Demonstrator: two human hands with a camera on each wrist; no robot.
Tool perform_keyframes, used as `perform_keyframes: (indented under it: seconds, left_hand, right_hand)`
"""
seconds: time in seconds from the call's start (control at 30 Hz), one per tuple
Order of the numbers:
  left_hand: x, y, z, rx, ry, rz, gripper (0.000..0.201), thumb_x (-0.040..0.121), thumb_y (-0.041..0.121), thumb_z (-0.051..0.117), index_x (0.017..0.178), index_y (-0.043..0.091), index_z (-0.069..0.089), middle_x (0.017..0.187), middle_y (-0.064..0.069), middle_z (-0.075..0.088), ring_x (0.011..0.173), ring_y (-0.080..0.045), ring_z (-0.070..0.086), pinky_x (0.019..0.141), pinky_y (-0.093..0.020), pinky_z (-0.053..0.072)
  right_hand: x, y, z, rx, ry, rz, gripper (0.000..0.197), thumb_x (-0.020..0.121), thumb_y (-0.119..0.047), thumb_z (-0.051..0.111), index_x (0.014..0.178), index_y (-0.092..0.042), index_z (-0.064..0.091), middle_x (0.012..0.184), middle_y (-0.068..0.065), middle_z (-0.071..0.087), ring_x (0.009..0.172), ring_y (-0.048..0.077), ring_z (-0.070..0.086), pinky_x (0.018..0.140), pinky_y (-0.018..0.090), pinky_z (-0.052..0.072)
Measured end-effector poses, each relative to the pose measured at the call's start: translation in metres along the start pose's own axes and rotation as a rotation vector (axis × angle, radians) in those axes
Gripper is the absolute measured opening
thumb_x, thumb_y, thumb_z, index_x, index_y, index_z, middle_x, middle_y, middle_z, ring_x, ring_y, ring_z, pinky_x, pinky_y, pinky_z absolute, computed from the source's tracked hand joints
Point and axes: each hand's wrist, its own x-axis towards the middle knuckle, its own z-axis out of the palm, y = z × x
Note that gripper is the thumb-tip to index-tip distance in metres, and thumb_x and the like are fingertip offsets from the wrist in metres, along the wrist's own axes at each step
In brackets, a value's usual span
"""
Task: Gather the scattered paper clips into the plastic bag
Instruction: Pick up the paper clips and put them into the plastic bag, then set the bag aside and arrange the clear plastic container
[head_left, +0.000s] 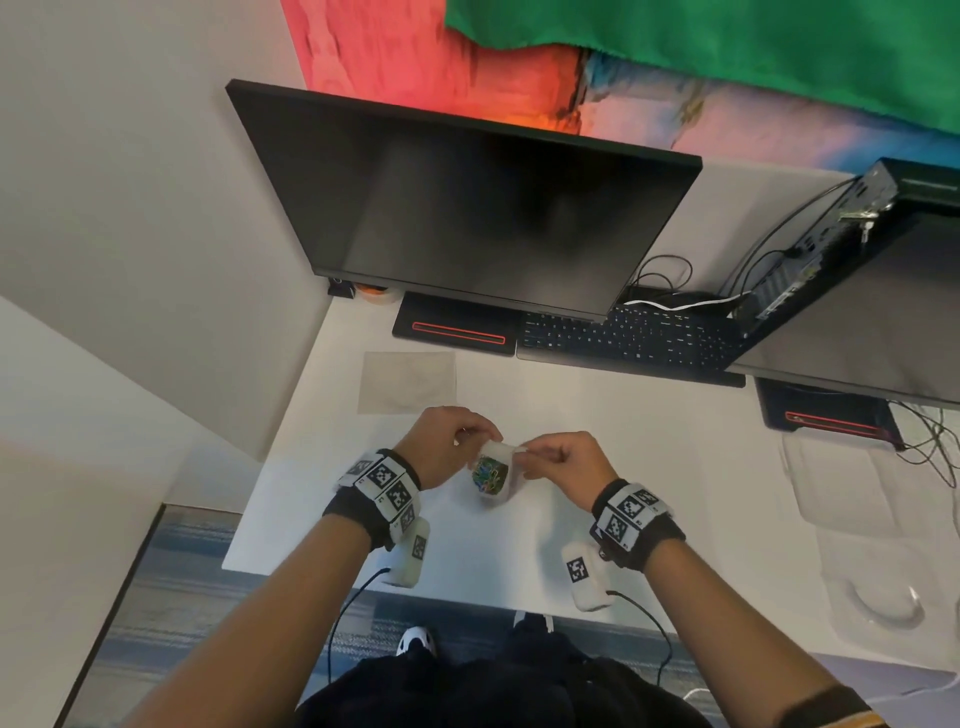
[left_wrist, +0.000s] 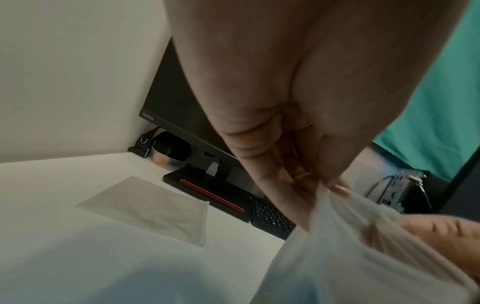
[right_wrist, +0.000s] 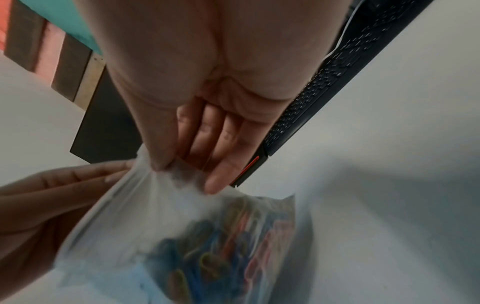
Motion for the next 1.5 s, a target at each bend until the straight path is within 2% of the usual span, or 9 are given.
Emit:
perform_keyframes:
  seconds: [0.2, 0.5, 0.83, 0.97, 1.13, 1.27, 1.33, 1.43, 1.5]
  left_hand:
    - [0.027, 0.009, 0.030, 0.104, 0.040, 0.144, 0.016, 0.085, 0.032, 0.071, 0.098, 0.023, 0.075, 0.097, 0.007, 0.067, 0.089, -0.006, 0.062, 0.085, -0.019, 0.048]
    - [0.073, 0.020, 0.057, 0.223, -0.052, 0.223, 0.012, 0.090, 0.027, 0.065, 0.089, 0.018, 0.075, 0.088, 0.007, 0.066, 0.081, -0.010, 0.061, 0.082, -0.031, 0.051]
    - [0.118, 0.001, 0.037, 0.420, -0.013, -0.025, 0.020, 0.091, 0.033, 0.062, 0.088, 0.018, 0.075, 0.091, -0.003, 0.068, 0.083, -0.019, 0.061, 0.080, -0.033, 0.051]
    - [0.136, -0.007, 0.049, 0.384, 0.054, -0.144, 0.017, 0.093, 0.025, 0.057, 0.096, 0.017, 0.073, 0.100, -0.007, 0.072, 0.095, -0.027, 0.065, 0.085, -0.036, 0.052]
    - [0.131, -0.042, 0.043, 0.504, 0.216, -0.428, 0.051, 0.087, 0.028, 0.067, 0.134, 0.016, 0.050, 0.133, -0.018, 0.047, 0.120, -0.036, 0.049, 0.103, -0.043, 0.043]
    - [0.113, -0.070, 0.041, 0.510, 0.308, -0.607, 0.077, 0.079, 0.040, 0.075, 0.141, 0.010, 0.038, 0.134, -0.020, 0.041, 0.121, -0.041, 0.044, 0.100, -0.051, 0.044]
    - [0.106, -0.083, 0.042, 0.511, 0.318, -0.641, 0.069, 0.082, 0.037, 0.072, 0.137, 0.007, 0.043, 0.130, -0.021, 0.044, 0.118, -0.043, 0.045, 0.098, -0.052, 0.045]
    - [0.102, -0.092, 0.042, 0.600, 0.306, -0.545, 0.036, 0.086, 0.016, 0.060, 0.119, 0.002, 0.057, 0.115, -0.025, 0.054, 0.102, -0.046, 0.052, 0.088, -0.049, 0.048]
    - [0.103, -0.089, 0.039, 0.603, 0.279, -0.504, 0.031, 0.084, 0.003, 0.054, 0.113, 0.001, 0.061, 0.108, -0.026, 0.059, 0.097, -0.046, 0.057, 0.083, -0.047, 0.050]
  right_hand:
    - [-0.005, -0.004, -0.013, -0.001, 0.045, 0.015, 0.026, 0.088, -0.026, 0.068, 0.085, -0.001, 0.075, 0.079, 0.012, 0.075, 0.073, 0.025, 0.073, 0.071, 0.034, 0.060]
    - [0.003, 0.003, -0.039, 0.134, 0.191, 0.139, 0.017, 0.086, -0.012, 0.070, 0.080, 0.003, 0.073, 0.079, 0.022, 0.072, 0.072, 0.033, 0.072, 0.068, 0.038, 0.061]
    - [0.027, 0.017, -0.094, 0.335, 0.338, 0.342, 0.014, 0.089, -0.005, 0.063, 0.093, 0.007, 0.070, 0.080, 0.018, 0.070, 0.065, 0.027, 0.070, 0.069, 0.034, 0.061]
    - [0.051, 0.024, -0.096, 0.288, 0.400, 0.364, 0.011, 0.090, -0.009, 0.063, 0.088, -0.003, 0.072, 0.087, 0.018, 0.071, 0.066, 0.026, 0.069, 0.065, 0.033, 0.061]
    - [0.036, 0.043, -0.150, -0.273, 0.494, 0.279, 0.027, 0.087, -0.020, 0.067, 0.113, -0.017, 0.067, 0.098, 0.003, 0.070, 0.087, 0.018, 0.064, 0.084, 0.029, 0.053]
    - [-0.017, 0.064, -0.215, -0.766, 0.787, 0.288, 0.042, 0.084, -0.020, 0.068, 0.125, -0.018, 0.059, 0.128, 0.013, 0.053, 0.115, 0.030, 0.052, 0.099, 0.038, 0.042]
    - [-0.040, 0.079, -0.240, -0.891, 0.848, 0.471, 0.058, 0.082, -0.026, 0.068, 0.136, -0.017, 0.047, 0.138, 0.017, 0.042, 0.124, 0.036, 0.042, 0.103, 0.046, 0.038]
    - [-0.061, 0.099, -0.260, -0.967, 0.710, 0.727, 0.069, 0.086, -0.028, 0.063, 0.145, -0.013, 0.030, 0.144, 0.018, 0.038, 0.128, 0.038, 0.040, 0.106, 0.049, 0.038]
    - [-0.064, 0.105, -0.261, -0.897, 0.669, 0.728, 0.063, 0.089, -0.017, 0.058, 0.145, -0.014, 0.031, 0.140, 0.016, 0.046, 0.123, 0.038, 0.048, 0.102, 0.049, 0.042]
